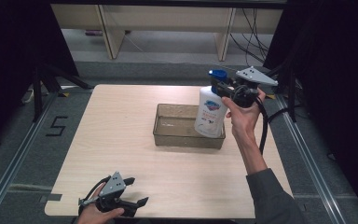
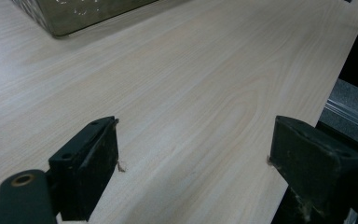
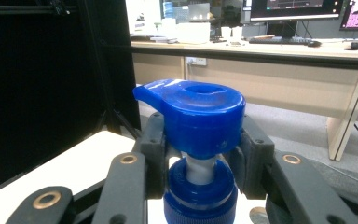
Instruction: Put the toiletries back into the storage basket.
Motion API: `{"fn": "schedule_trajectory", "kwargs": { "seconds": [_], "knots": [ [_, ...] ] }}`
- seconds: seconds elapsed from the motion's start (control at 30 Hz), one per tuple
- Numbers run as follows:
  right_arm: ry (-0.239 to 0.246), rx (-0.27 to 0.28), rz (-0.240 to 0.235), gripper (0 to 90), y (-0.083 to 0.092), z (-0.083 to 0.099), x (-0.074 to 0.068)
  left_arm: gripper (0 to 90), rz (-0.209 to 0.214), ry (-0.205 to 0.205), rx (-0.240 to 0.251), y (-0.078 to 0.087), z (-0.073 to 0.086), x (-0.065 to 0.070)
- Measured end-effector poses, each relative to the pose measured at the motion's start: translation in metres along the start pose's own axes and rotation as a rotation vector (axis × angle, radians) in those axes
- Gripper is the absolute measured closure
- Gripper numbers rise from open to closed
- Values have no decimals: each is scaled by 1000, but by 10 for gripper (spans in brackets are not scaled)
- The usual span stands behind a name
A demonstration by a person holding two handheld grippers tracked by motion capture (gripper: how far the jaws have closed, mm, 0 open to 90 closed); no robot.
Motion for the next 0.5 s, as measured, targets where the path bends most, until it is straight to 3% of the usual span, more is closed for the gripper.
{"fn": "schedule_trajectory", "kwargs": {
  "seconds": [0.5],
  "knots": [
    [-16,-23,-3,618,-1,15,7,149,4,-3,-11,0,1,-1]
  ]
}}
Point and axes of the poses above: each handheld gripper's, and its own axes: y roughly backward along the jaws, z roughly out of its underside, x roughly to its right, the point moved 9 cm from there along -y, roughly forward along the jaws, and after that the axes turned 3 degrees about z, right-handed, at the moved point
